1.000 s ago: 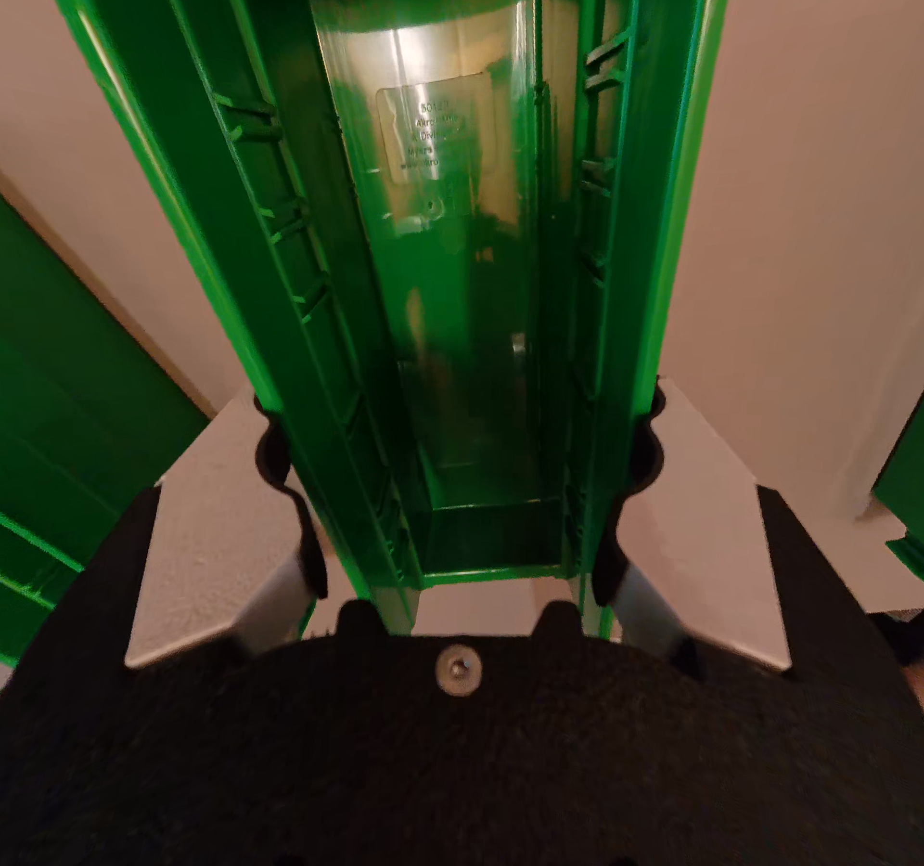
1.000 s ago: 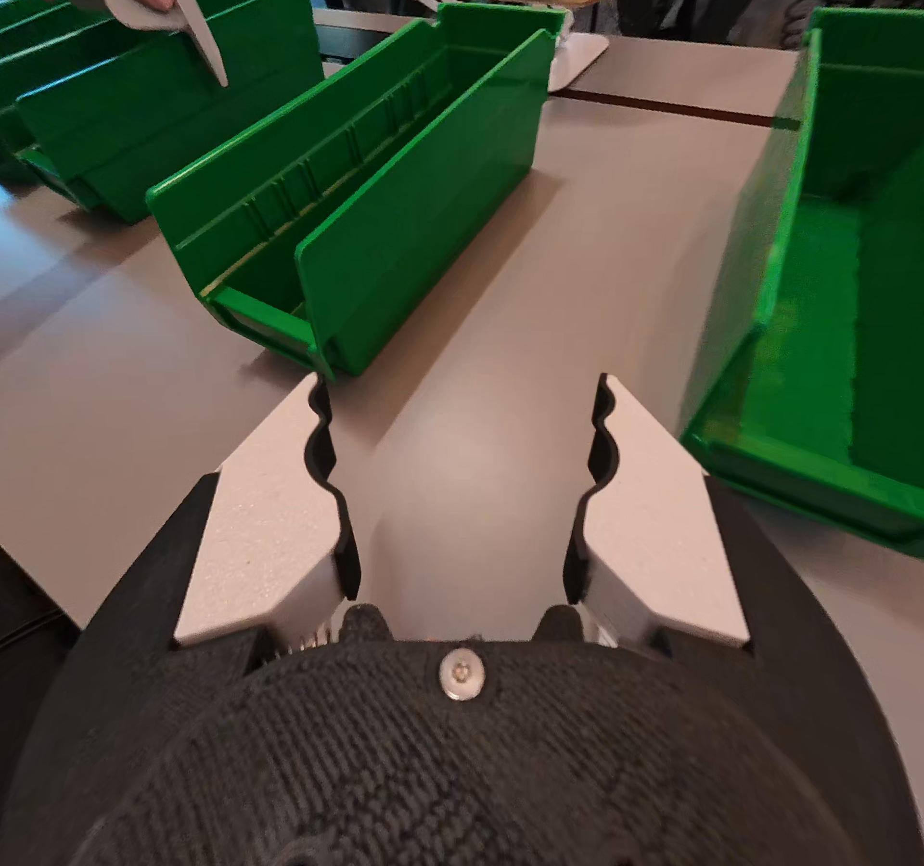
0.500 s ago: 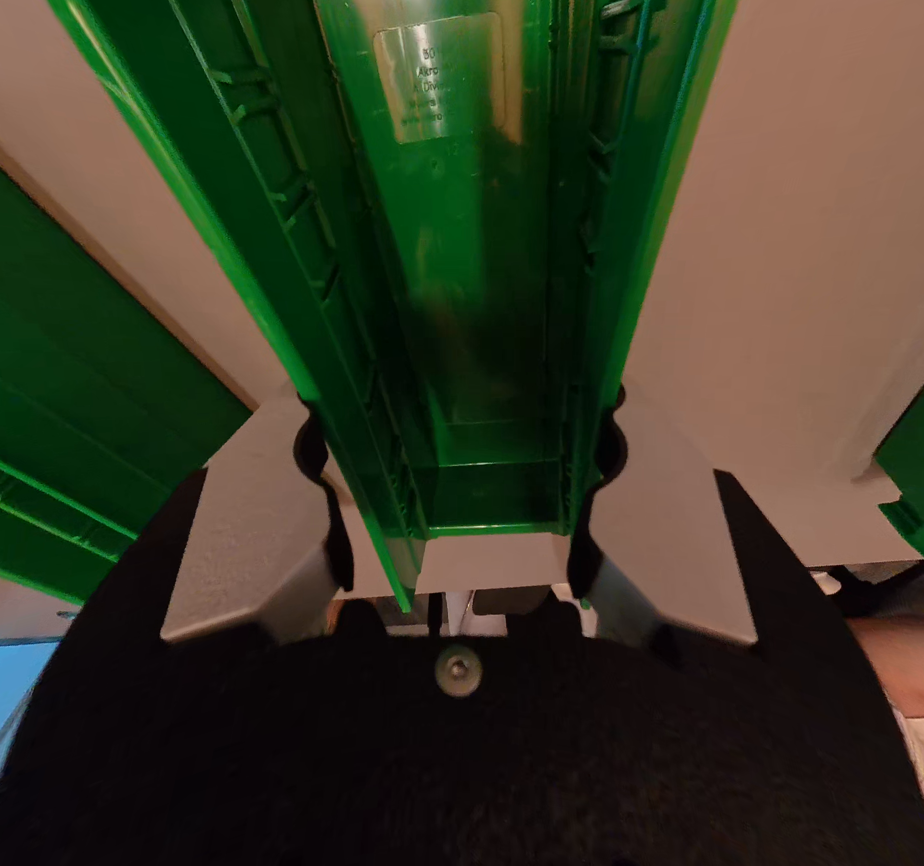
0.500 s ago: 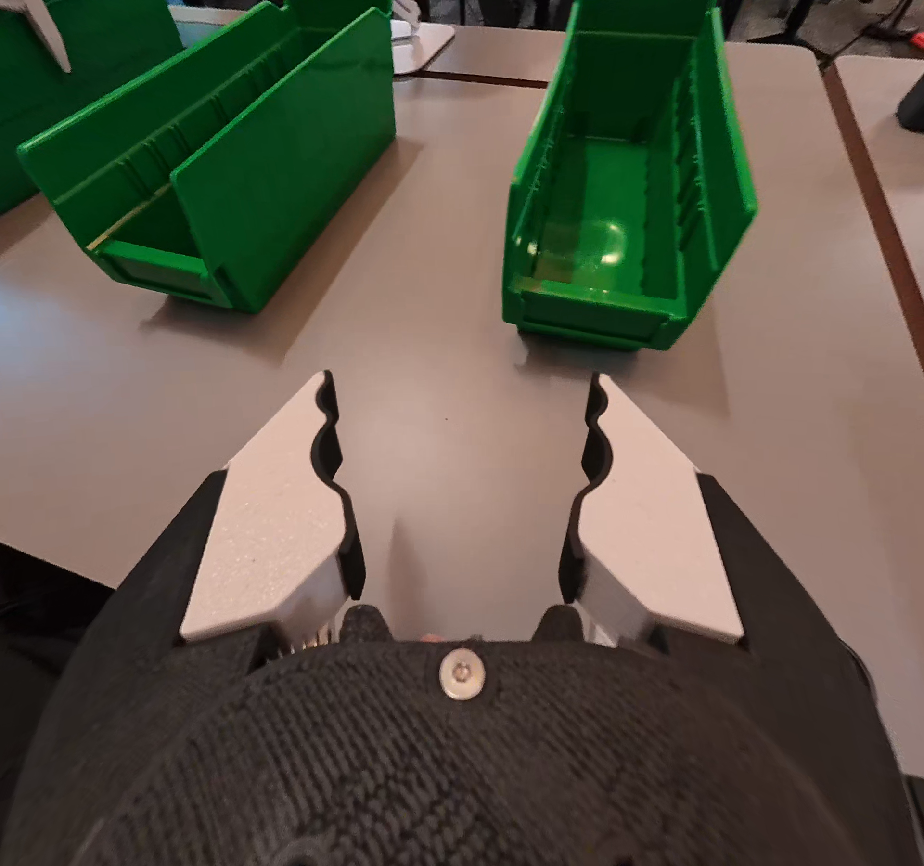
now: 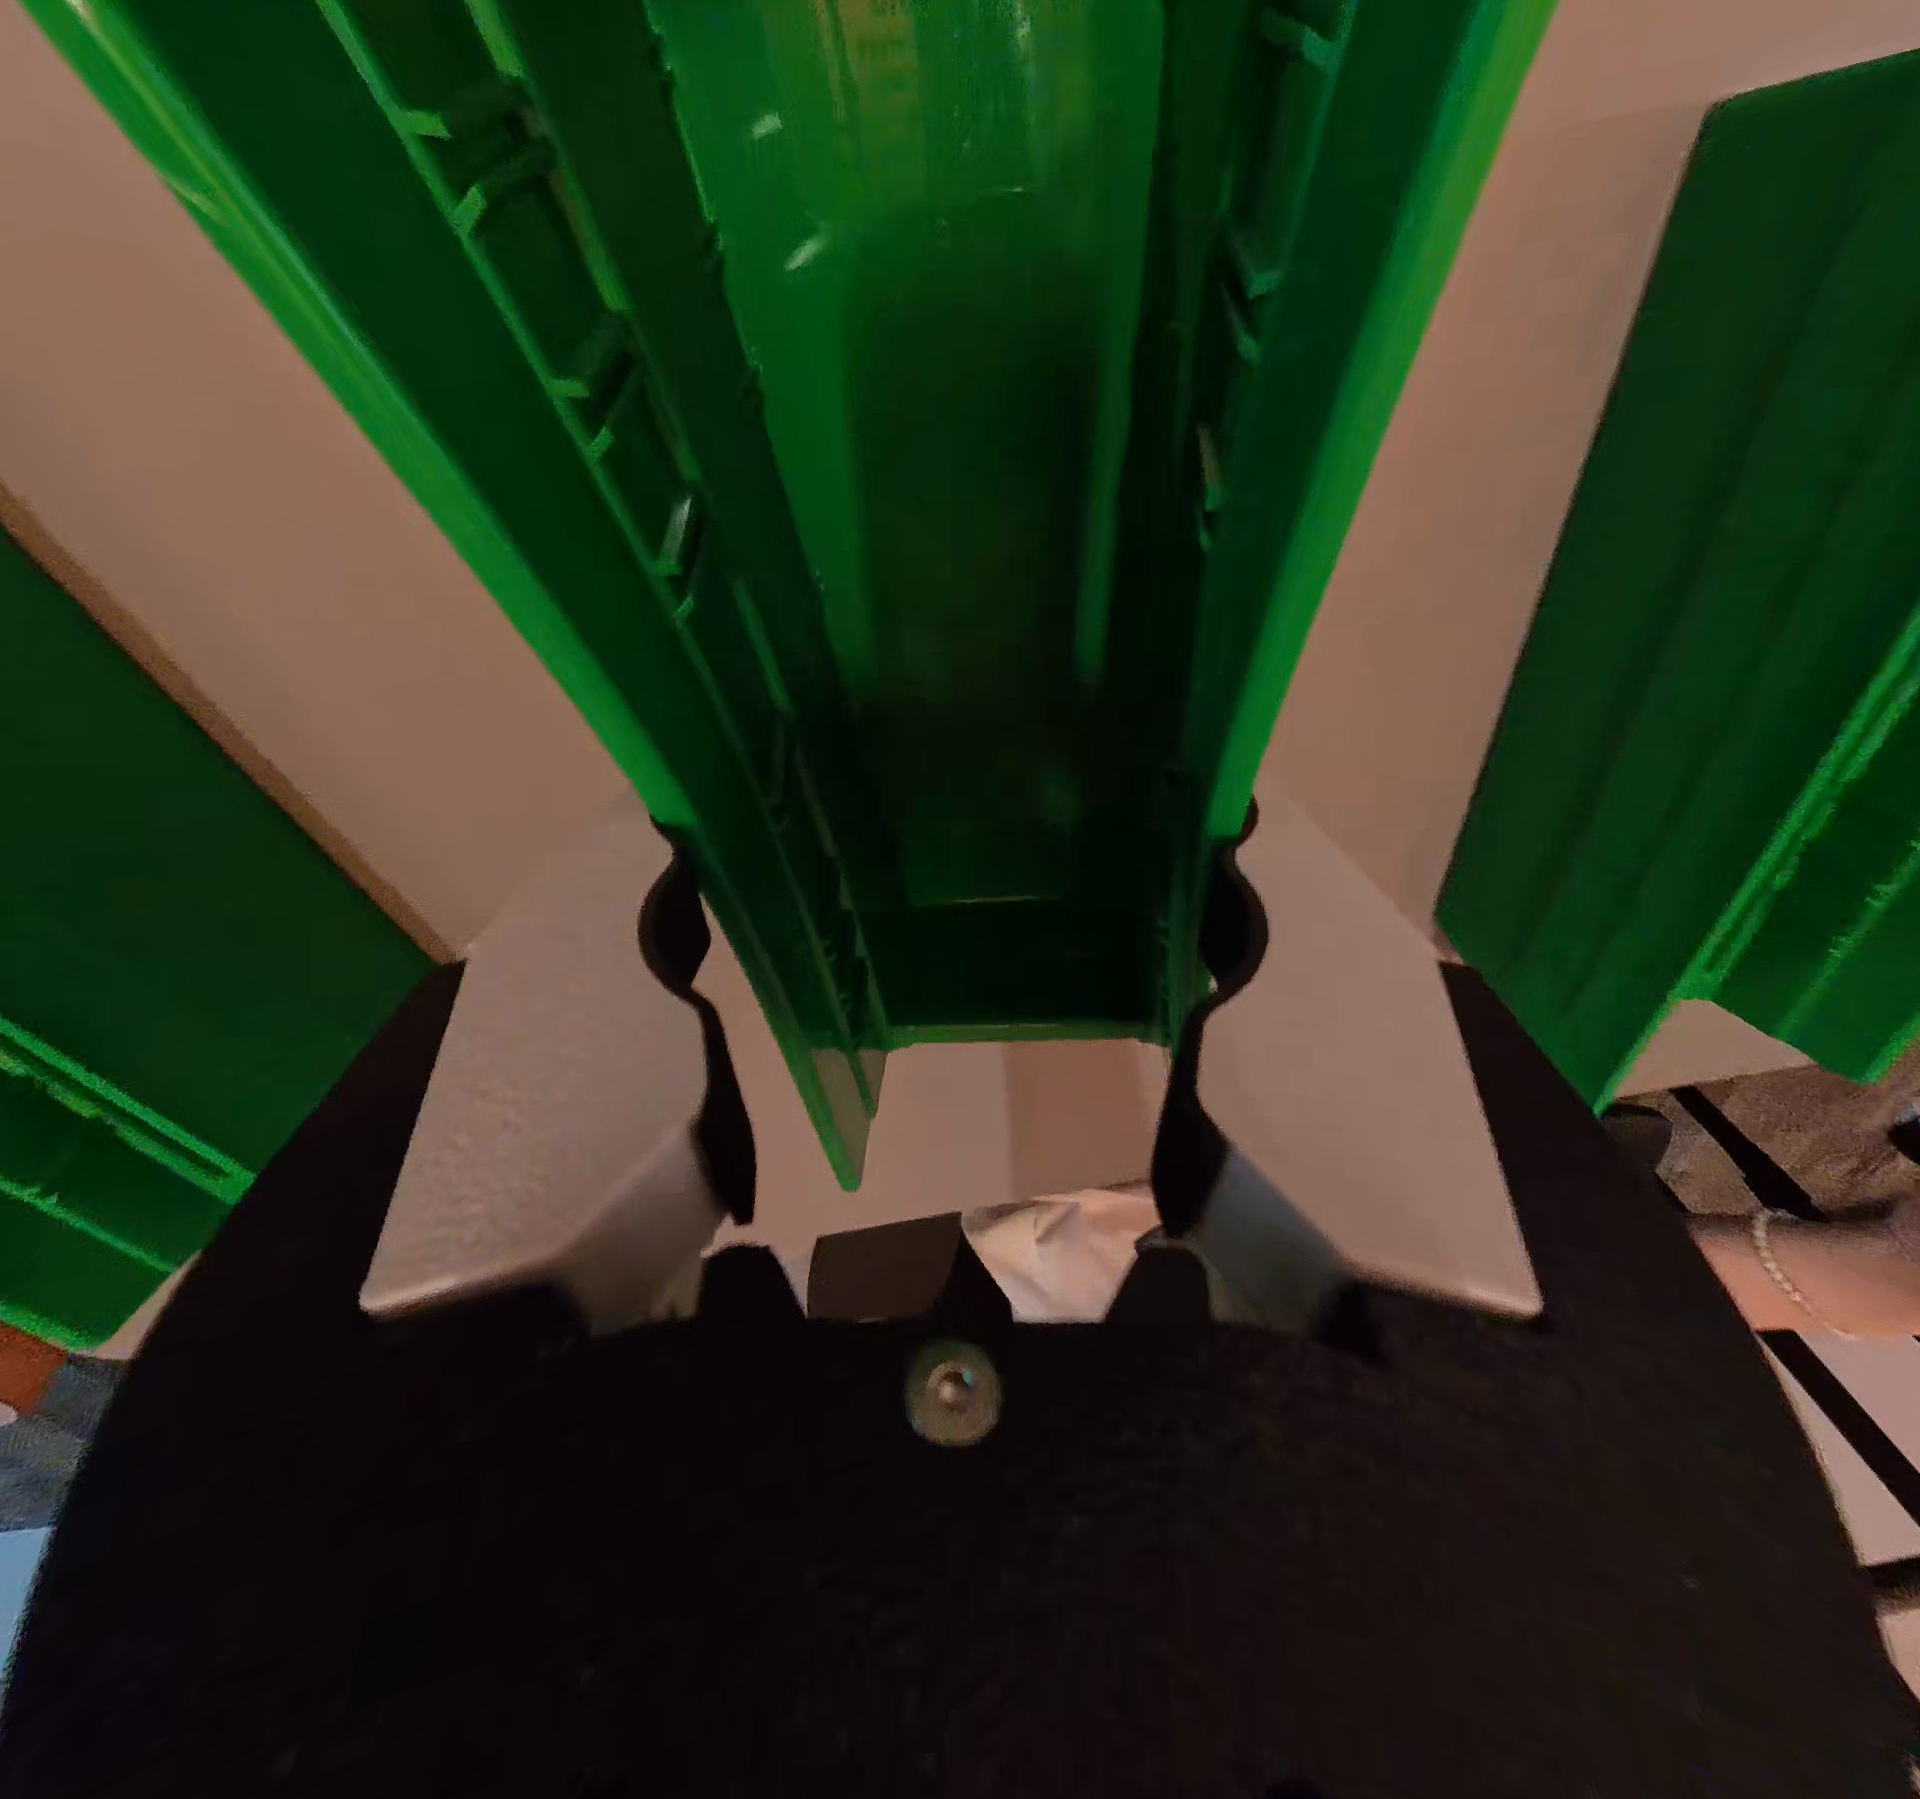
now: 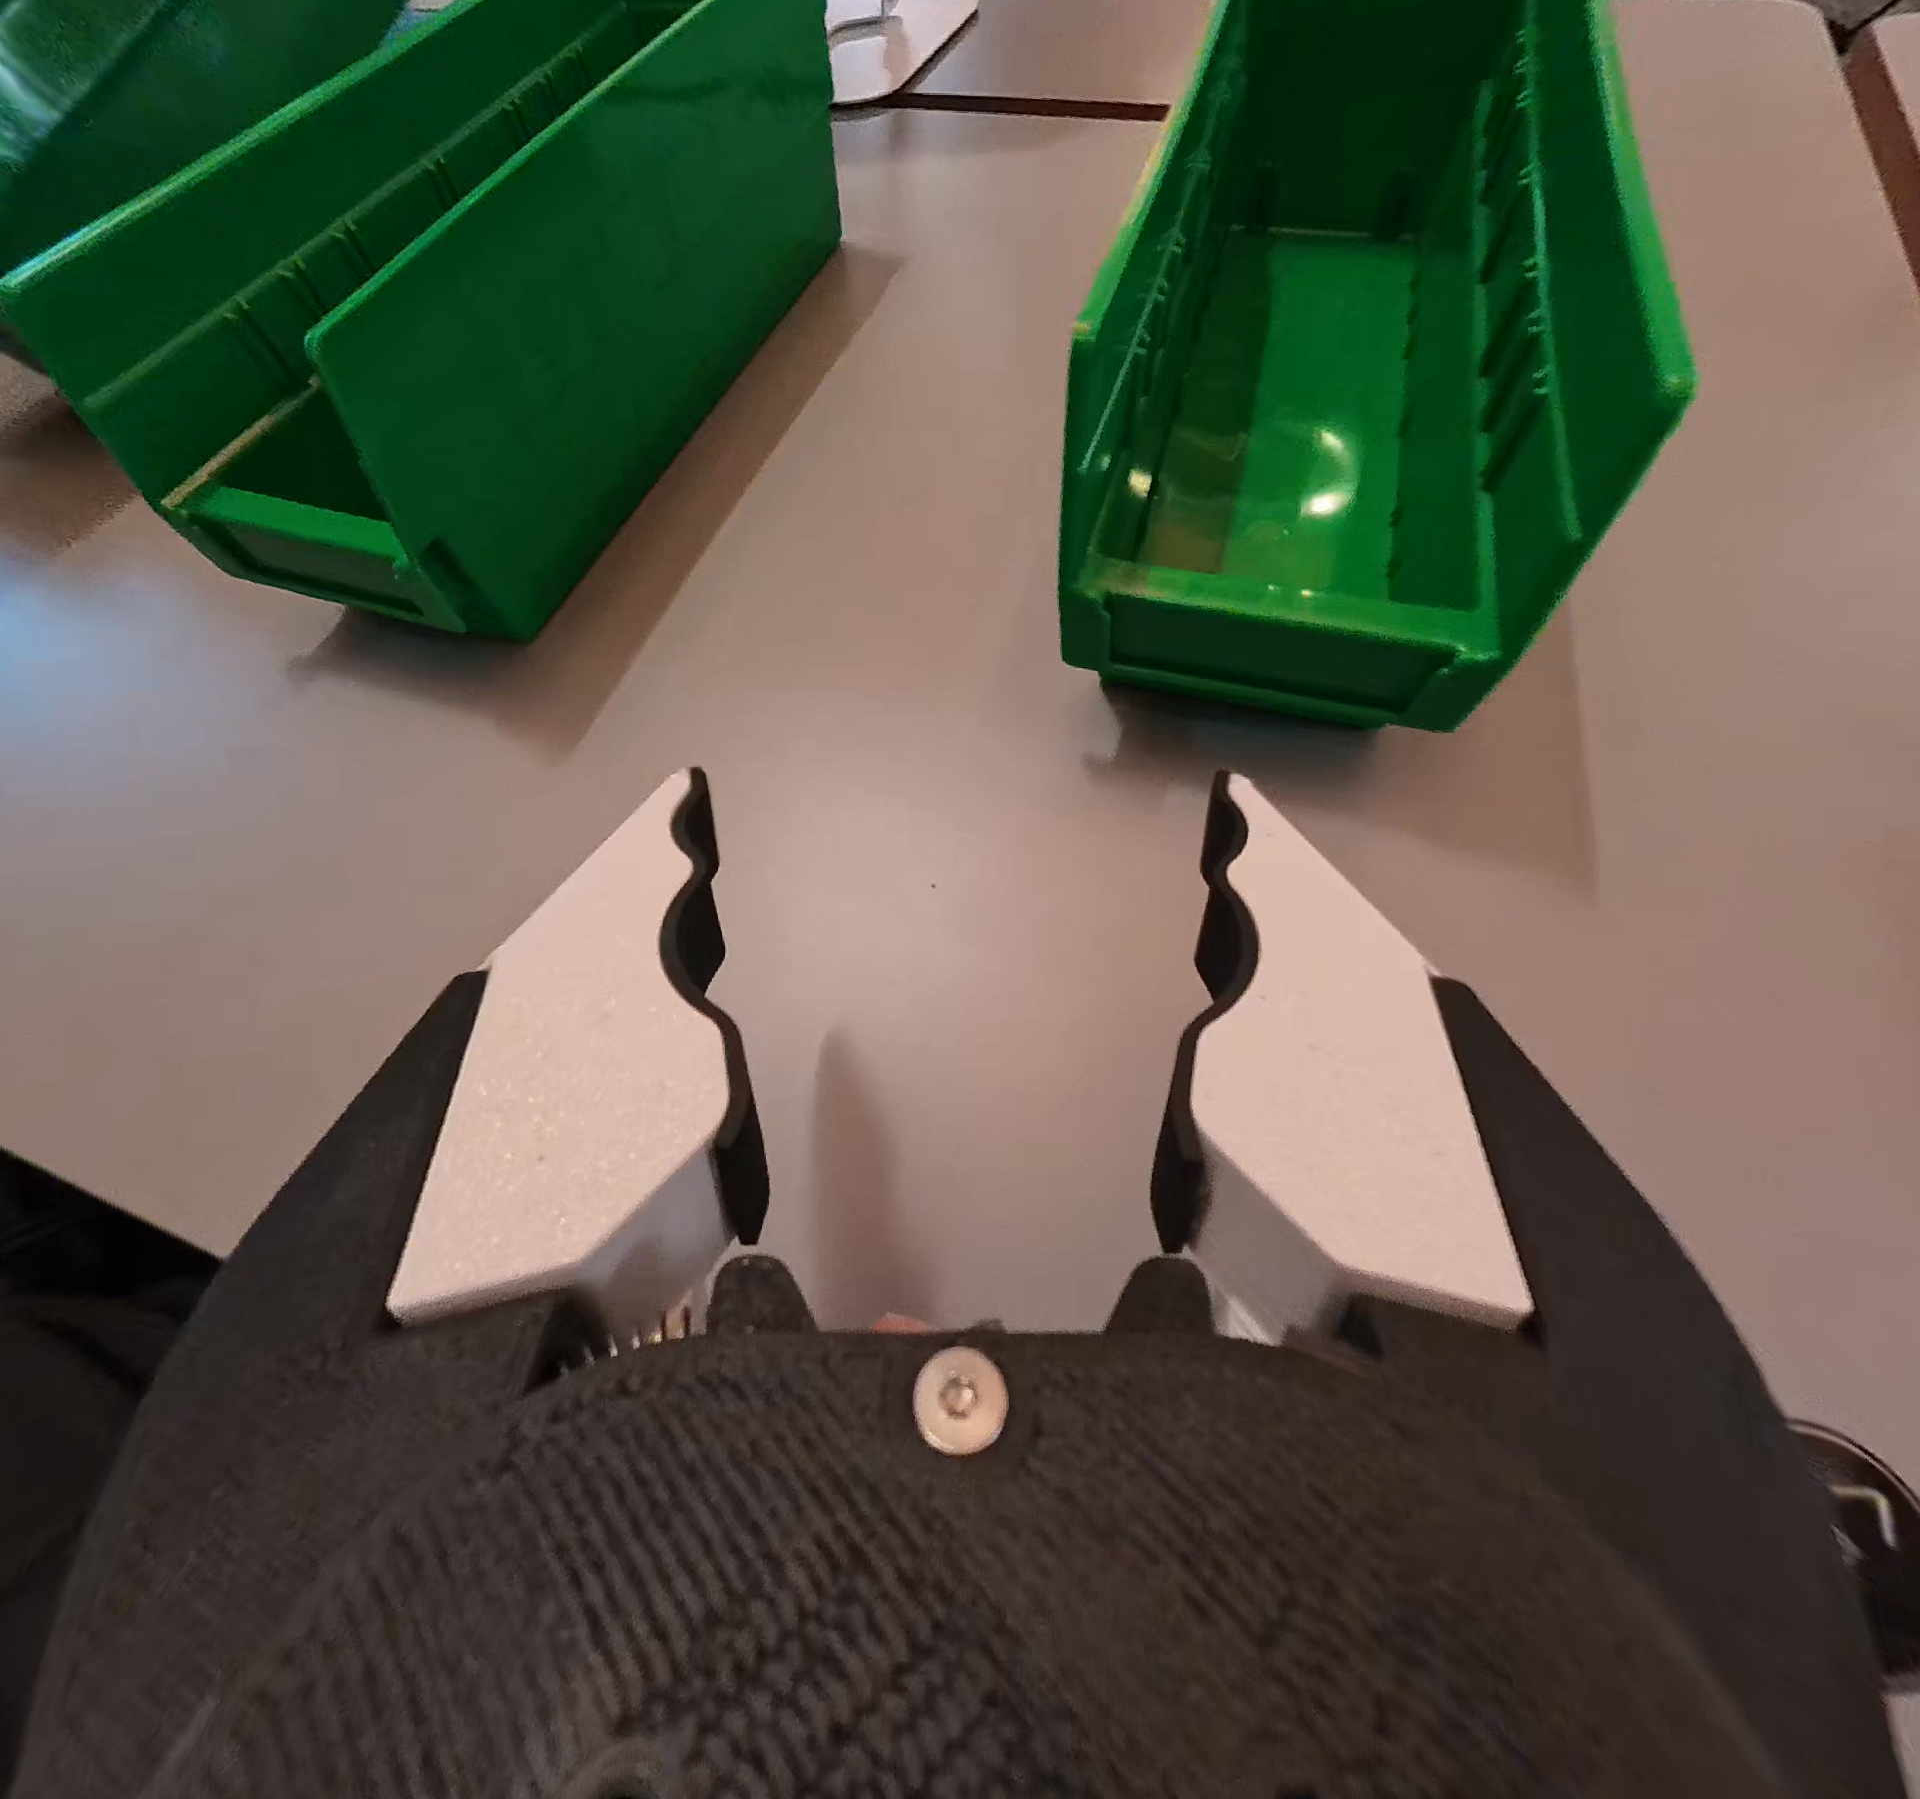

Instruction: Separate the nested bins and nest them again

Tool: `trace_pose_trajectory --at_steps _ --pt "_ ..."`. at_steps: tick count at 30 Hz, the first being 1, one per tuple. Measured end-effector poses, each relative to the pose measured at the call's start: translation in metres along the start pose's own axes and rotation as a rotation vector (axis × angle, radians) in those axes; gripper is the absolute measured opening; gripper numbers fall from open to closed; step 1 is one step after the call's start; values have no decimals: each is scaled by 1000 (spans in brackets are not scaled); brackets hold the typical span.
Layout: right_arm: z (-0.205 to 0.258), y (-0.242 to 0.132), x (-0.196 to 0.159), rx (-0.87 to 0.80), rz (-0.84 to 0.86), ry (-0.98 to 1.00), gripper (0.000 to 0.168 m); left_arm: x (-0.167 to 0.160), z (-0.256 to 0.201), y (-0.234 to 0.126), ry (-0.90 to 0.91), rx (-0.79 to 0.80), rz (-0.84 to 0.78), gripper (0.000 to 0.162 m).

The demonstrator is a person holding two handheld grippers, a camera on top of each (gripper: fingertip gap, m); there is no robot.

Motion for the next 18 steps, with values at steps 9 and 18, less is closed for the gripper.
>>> trace_pose_trajectory --at_steps 9,18 --pt "20 20 16 71 -11 -80 91 -26 -71 -44 100 55 23 99" --pt "1 23 20 8 14 -94 100 -66 -181 -85 108 -106 -6 98"
Point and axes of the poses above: each gripper's, where its closed fingertips meet, y out along the fingers, x out of its top, z = x × y across the jaws, the point moved 4 cm from there along -y, back along the fingers, and after that the axes turned 11 degrees about -y, right-handed, at the moved point
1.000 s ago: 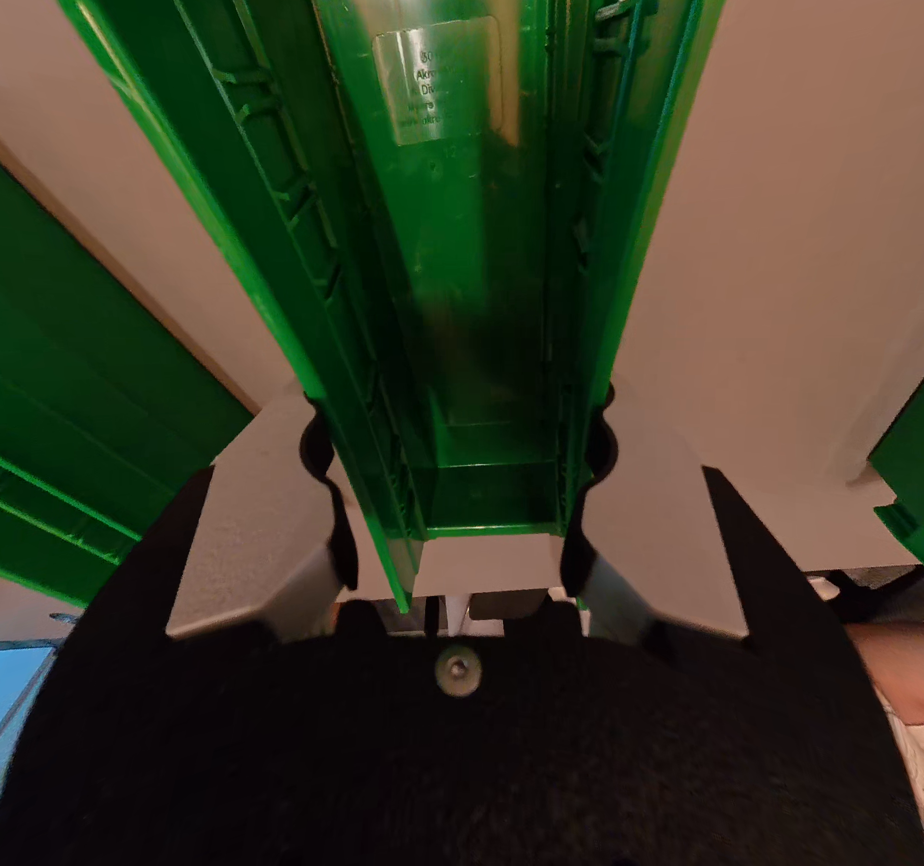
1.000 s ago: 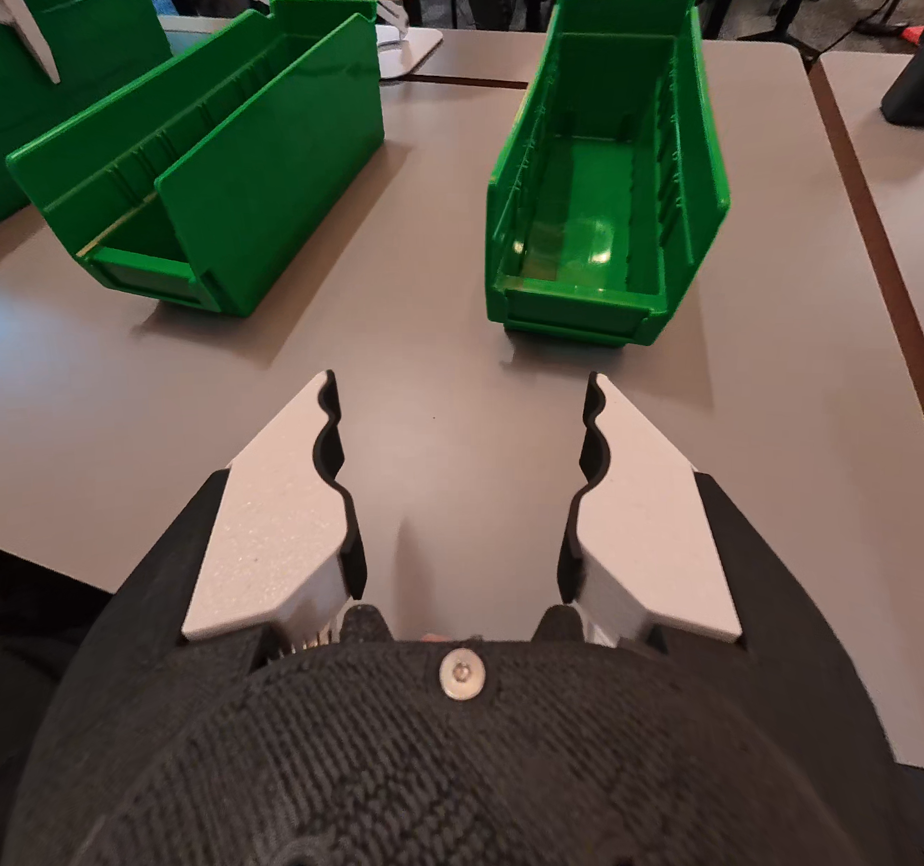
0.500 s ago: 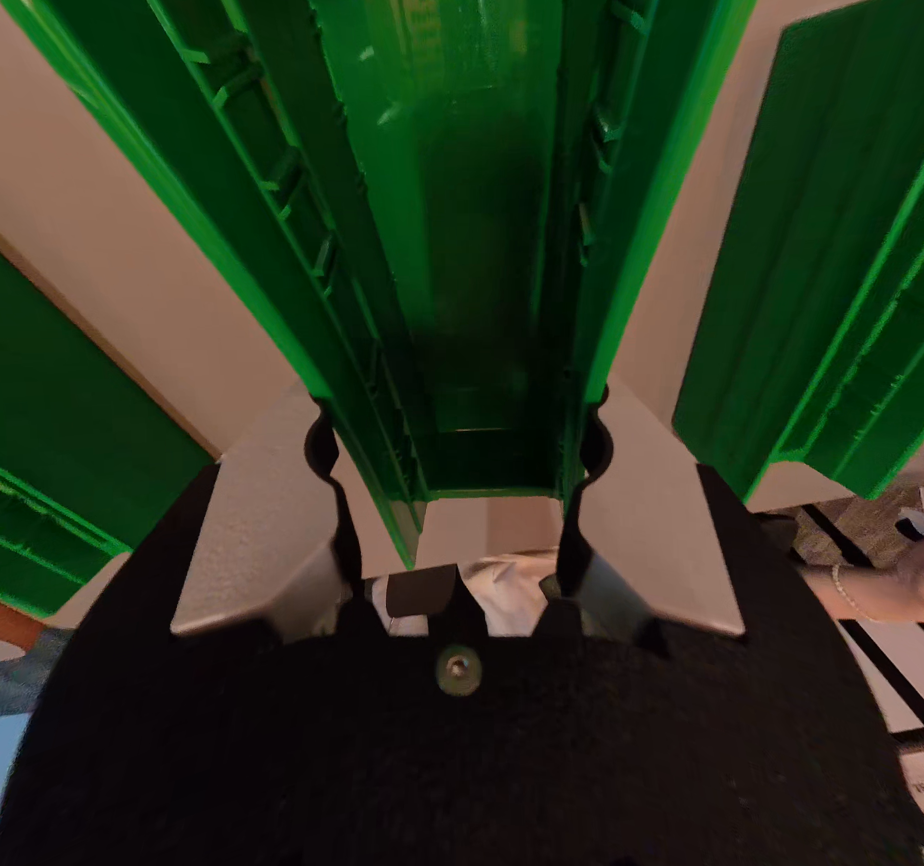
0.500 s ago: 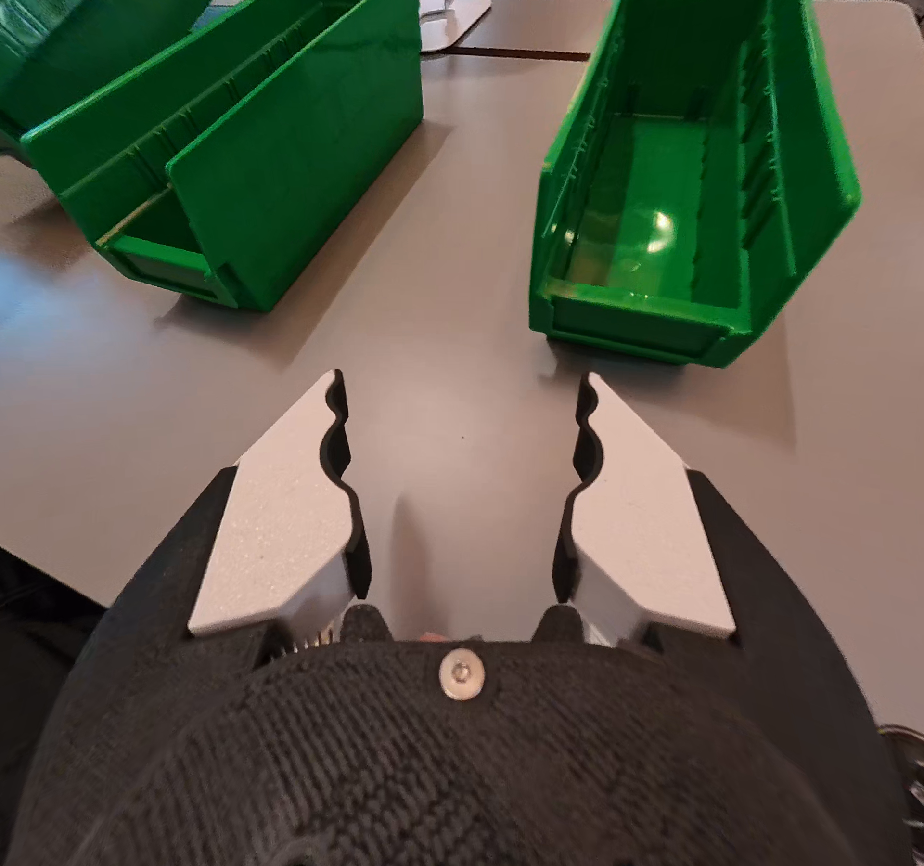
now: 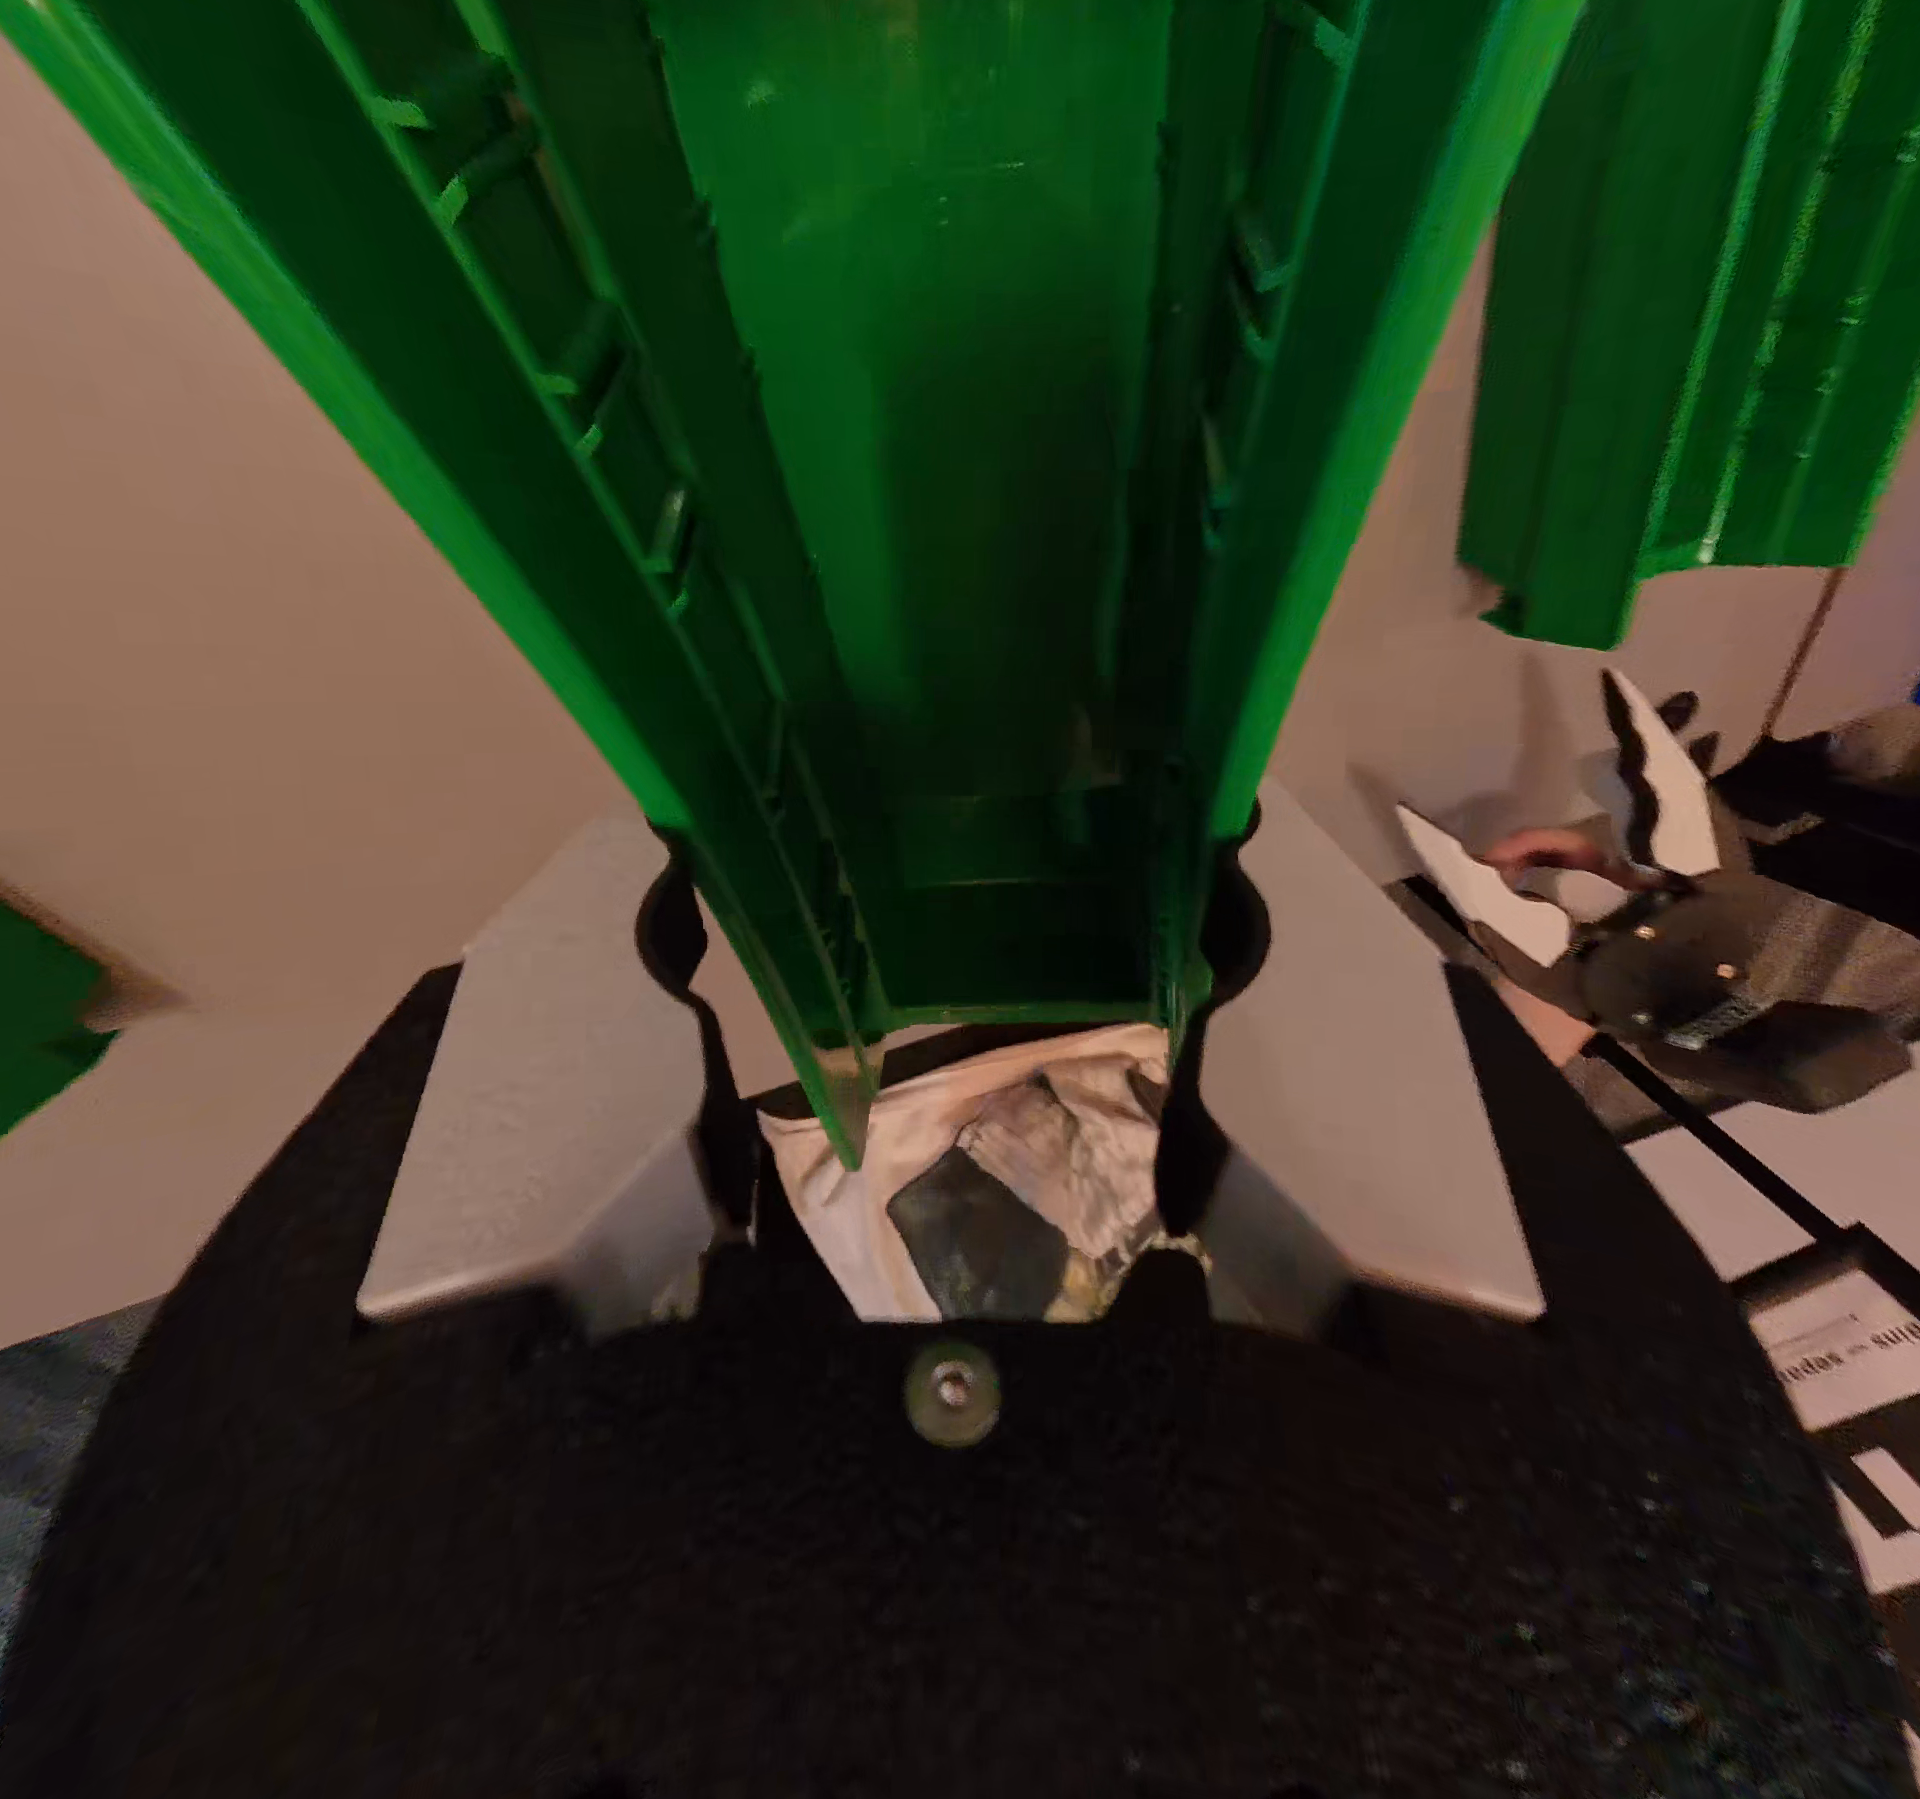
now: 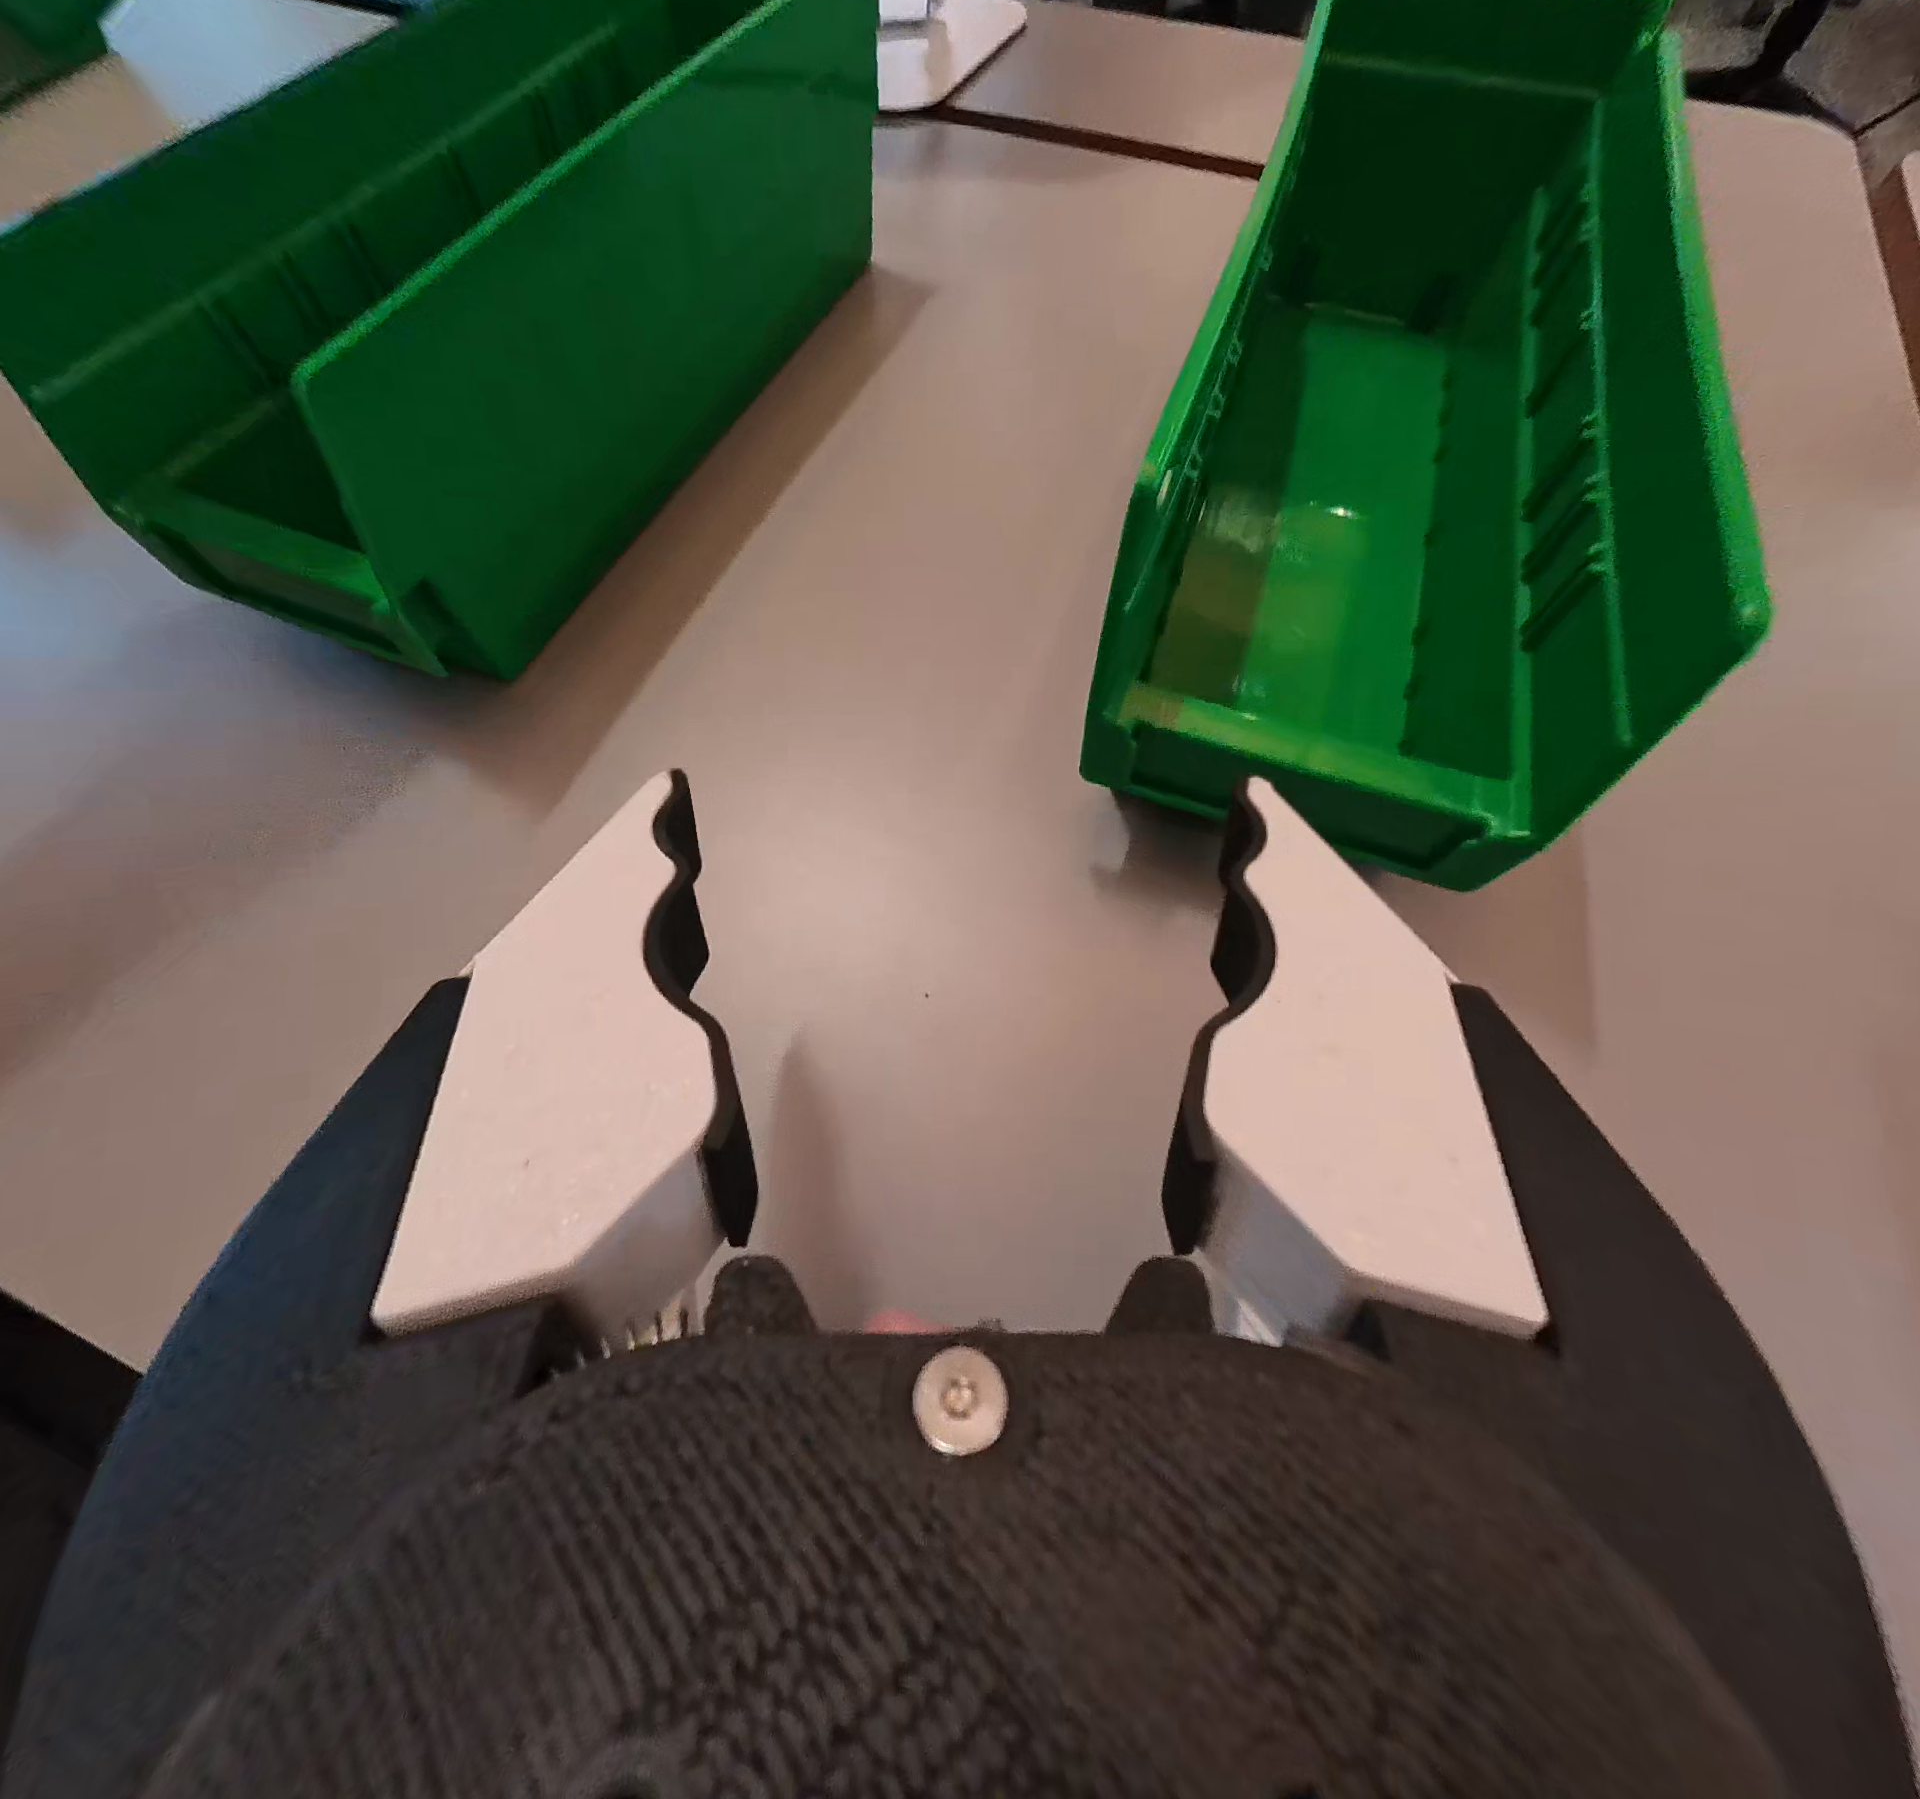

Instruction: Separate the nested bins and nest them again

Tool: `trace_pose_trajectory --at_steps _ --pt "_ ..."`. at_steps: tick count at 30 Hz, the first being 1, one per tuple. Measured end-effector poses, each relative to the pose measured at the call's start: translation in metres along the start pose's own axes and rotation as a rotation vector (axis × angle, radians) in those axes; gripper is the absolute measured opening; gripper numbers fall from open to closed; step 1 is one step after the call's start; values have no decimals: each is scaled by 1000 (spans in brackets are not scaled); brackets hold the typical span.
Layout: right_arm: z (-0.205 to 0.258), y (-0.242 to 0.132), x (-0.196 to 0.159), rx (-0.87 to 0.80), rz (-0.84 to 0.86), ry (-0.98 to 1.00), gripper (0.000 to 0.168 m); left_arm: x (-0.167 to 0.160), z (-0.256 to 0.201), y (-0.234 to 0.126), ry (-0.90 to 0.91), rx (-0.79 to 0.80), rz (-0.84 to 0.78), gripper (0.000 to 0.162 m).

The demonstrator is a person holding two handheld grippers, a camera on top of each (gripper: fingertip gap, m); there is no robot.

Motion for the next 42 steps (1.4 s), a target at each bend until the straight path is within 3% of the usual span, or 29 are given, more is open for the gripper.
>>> trace_pose_trajectory --at_steps 7,26,42 --pt "-5 -8 10 -9 -46 5 99 -13 -38 28 -38 36 17 96" --pt "-9 -11 9 -13 -65 10 96 -11 -53 75 -70 242 -46 96" --pt "1 -1 7 14 -32 -23 96 -2 -45 106 -102 192 -112 97"
Point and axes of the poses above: each gripper's, where its closed fingertips meet, y out along the fingers, x out of its top, z = x × y across the jaws, the point moved 4 cm from there along -y, back along the fingers, and after that the axes turned 11 degrees about -y, right-handed, at the moved point
